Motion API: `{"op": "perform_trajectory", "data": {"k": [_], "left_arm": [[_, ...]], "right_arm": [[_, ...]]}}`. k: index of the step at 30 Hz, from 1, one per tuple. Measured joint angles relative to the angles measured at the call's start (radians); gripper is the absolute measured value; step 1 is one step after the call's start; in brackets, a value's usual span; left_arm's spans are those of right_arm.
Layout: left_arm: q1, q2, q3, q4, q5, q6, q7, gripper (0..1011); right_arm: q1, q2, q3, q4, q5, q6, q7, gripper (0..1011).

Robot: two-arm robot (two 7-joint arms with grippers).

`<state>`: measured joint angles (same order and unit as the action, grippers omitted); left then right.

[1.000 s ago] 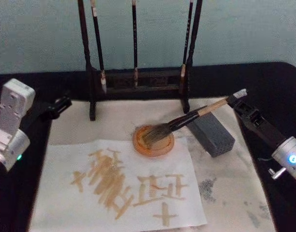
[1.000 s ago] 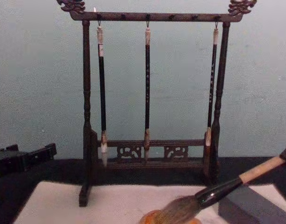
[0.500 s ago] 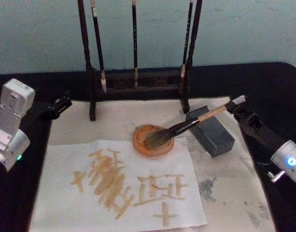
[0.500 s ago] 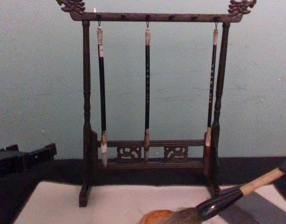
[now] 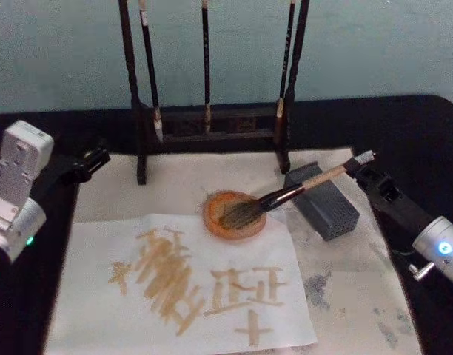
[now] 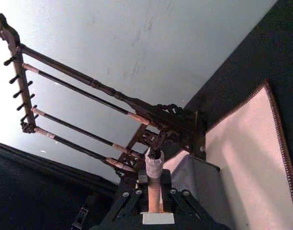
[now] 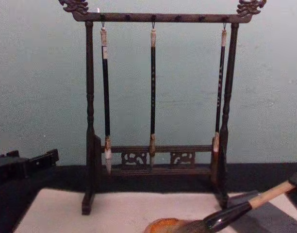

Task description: Pick up the brush from the inkstone, write on the paper, then place the brush back to its original position.

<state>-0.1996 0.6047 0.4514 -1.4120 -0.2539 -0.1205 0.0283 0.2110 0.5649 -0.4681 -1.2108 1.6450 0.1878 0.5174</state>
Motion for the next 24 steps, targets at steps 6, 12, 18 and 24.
{"op": "perform_trajectory", "data": {"k": [6, 12, 18, 24], "left_arm": [[0.0, 0.0, 0.0, 0.0, 0.0, 0.0, 0.0, 1002], [0.0, 0.0, 0.0, 0.0, 0.0, 0.0, 0.0, 1002], [0.0, 0.0, 0.0, 0.0, 0.0, 0.0, 0.0, 1002], [0.0, 0.0, 0.0, 0.0, 0.0, 0.0, 0.0, 1002]], "right_arm": [[0.007, -0.003, -0.006, 0.014, 0.016, 0.012, 0.003, 156], [0.013, -0.005, -0.012, 0.023, 0.028, 0.018, 0.008, 156], [0.017, -0.005, -0.017, 0.028, 0.041, 0.027, 0.014, 156], [0.016, 0.005, -0.02, 0.007, 0.045, 0.024, 0.019, 156]]}}
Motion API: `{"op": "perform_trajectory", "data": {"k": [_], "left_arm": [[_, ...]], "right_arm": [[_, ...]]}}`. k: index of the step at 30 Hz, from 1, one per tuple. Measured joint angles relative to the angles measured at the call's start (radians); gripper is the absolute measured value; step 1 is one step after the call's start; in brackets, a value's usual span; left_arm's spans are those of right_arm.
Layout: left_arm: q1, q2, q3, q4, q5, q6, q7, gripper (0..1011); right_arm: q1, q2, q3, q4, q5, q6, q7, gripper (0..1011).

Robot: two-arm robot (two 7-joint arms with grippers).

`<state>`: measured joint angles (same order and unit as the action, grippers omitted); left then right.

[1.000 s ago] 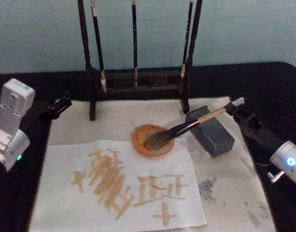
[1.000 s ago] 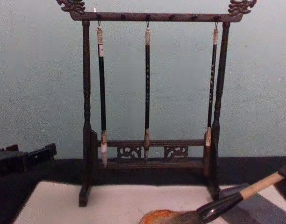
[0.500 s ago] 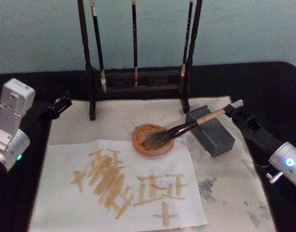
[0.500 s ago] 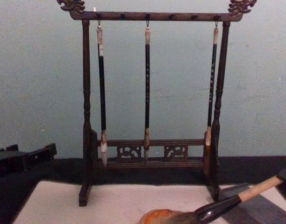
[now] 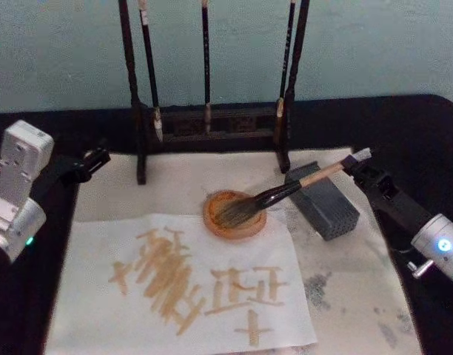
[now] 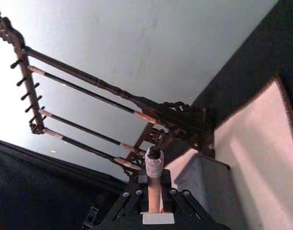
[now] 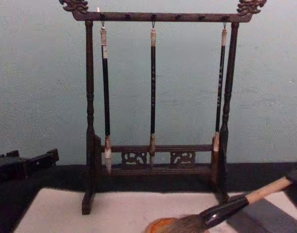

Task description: Pick up the brush from the inkstone, write on the paper, then place the brush back to its original position.

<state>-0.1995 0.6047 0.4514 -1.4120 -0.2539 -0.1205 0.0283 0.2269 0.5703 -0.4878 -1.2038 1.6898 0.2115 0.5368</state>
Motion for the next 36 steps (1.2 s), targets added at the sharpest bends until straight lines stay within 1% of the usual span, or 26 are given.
{"op": "perform_trajectory", "data": {"k": [6, 16, 36], "left_arm": [[0.0, 0.0, 0.0, 0.0, 0.0, 0.0, 0.0, 1002], [0.0, 0.0, 0.0, 0.0, 0.0, 0.0, 0.0, 1002], [0.0, 0.0, 0.0, 0.0, 0.0, 0.0, 0.0, 1002]], "right_arm": [[-0.001, 0.005, -0.004, -0.008, 0.0, -0.008, 0.004, 156], [0.005, 0.002, -0.01, 0.006, 0.001, -0.013, -0.006, 156], [0.028, -0.02, -0.021, 0.066, 0.018, 0.008, -0.01, 156]]}}
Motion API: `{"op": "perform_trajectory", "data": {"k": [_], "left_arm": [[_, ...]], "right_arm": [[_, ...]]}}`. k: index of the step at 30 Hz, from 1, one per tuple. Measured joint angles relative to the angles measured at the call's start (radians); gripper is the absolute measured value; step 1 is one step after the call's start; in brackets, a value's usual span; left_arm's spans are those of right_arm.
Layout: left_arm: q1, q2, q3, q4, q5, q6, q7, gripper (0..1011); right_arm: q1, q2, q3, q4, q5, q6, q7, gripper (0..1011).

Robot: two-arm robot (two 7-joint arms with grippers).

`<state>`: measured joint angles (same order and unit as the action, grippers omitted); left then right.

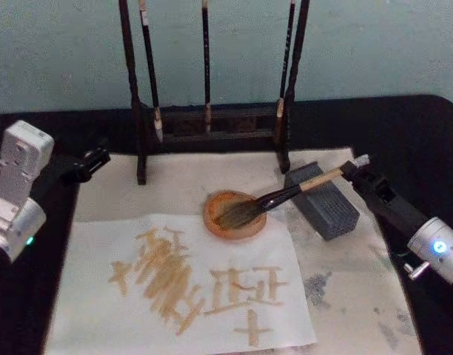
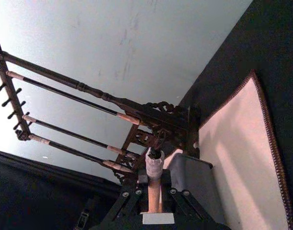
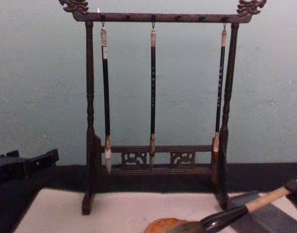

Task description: Pick up the brush from the inkstone, write on the paper, then place the brush back to its original position.

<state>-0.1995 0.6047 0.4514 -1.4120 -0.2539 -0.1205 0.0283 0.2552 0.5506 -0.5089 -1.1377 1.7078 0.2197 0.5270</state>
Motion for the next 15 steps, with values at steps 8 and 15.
{"op": "perform_trajectory", "data": {"k": [8, 15], "left_arm": [[0.0, 0.0, 0.0, 0.0, 0.0, 0.0, 0.0, 1002], [0.0, 0.0, 0.0, 0.0, 0.0, 0.0, 0.0, 1002]], "right_arm": [[0.0, 0.001, 0.0, -0.002, 0.0, 0.0, 0.0, 156], [-0.002, 0.001, 0.001, -0.004, 0.0, 0.0, 0.0, 214]]}}
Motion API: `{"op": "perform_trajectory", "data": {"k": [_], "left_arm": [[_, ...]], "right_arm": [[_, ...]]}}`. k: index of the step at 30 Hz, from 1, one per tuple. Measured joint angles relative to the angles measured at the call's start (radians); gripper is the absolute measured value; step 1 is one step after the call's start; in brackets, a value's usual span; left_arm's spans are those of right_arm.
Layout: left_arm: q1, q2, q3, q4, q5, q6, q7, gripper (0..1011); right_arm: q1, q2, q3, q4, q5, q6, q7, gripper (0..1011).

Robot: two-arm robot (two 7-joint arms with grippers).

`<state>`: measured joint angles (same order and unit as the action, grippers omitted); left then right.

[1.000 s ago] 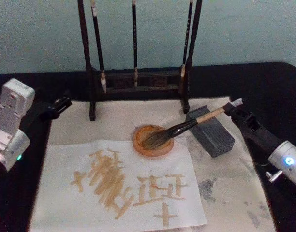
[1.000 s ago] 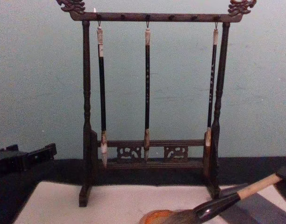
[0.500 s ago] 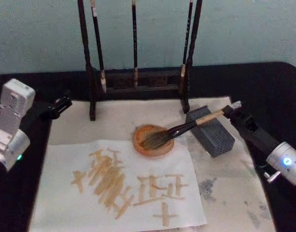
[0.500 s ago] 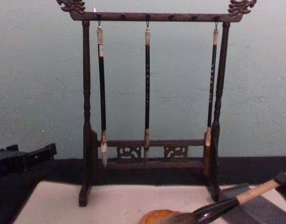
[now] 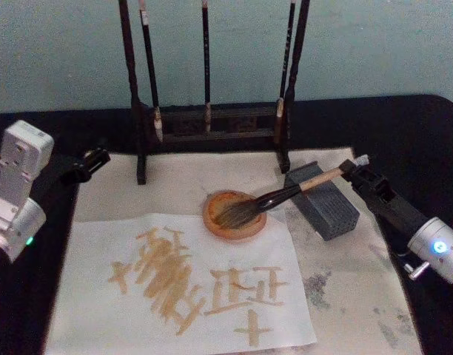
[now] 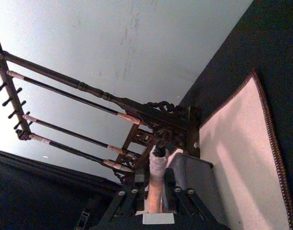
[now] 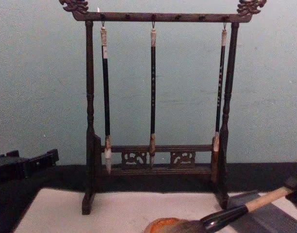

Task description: Pick up the brush from the inkstone, write on the paper, then place the brush back to its original position.

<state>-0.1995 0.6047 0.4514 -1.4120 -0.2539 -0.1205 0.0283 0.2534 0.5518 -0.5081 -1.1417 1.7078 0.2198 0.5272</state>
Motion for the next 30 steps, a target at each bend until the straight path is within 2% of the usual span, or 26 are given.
{"op": "perform_trajectory", "data": {"k": [4, 5, 12, 13, 15, 16, 19, 23, 26, 30], "left_arm": [[0.0, 0.0, 0.0, 0.0, 0.0, 0.0, 0.0, 1002], [0.0, 0.0, 0.0, 0.0, 0.0, 0.0, 0.0, 1002], [0.0, 0.0, 0.0, 0.0, 0.0, 0.0, 0.0, 1002], [0.0, 0.0, 0.0, 0.0, 0.0, 0.0, 0.0, 1002], [0.0, 0.0, 0.0, 0.0, 0.0, 0.0, 0.0, 1000], [0.0, 0.0, 0.0, 0.0, 0.0, 0.0, 0.0, 1002], [0.0, 0.0, 0.0, 0.0, 0.0, 0.0, 0.0, 1002], [0.0, 0.0, 0.0, 0.0, 0.0, 0.0, 0.0, 1002], [0.0, 0.0, 0.0, 0.0, 0.0, 0.0, 0.0, 1002], [0.0, 0.0, 0.0, 0.0, 0.0, 0.0, 0.0, 1002]], "right_arm": [[0.0, 0.0, 0.0, -0.001, 0.0, 0.0, 0.0, 388], [-0.001, 0.001, 0.001, -0.001, 0.0, 0.0, 0.0, 388], [-0.008, 0.007, 0.006, -0.01, 0.01, 0.0, -0.017, 614], [-0.011, 0.01, 0.007, -0.014, 0.015, 0.0, -0.026, 674], [-0.013, 0.013, 0.009, -0.018, 0.019, 0.001, -0.034, 710], [-0.017, 0.017, 0.01, -0.024, 0.023, 0.001, -0.042, 765], [-0.022, 0.023, 0.01, -0.036, 0.026, 0.0, -0.055, 829], [-0.03, 0.038, 0.01, -0.053, 0.031, -0.004, -0.079, 963], [-0.035, 0.045, 0.01, -0.06, 0.036, -0.007, -0.09, 1001], [-0.046, 0.058, 0.01, -0.079, 0.04, -0.017, -0.106, 1002]]}}
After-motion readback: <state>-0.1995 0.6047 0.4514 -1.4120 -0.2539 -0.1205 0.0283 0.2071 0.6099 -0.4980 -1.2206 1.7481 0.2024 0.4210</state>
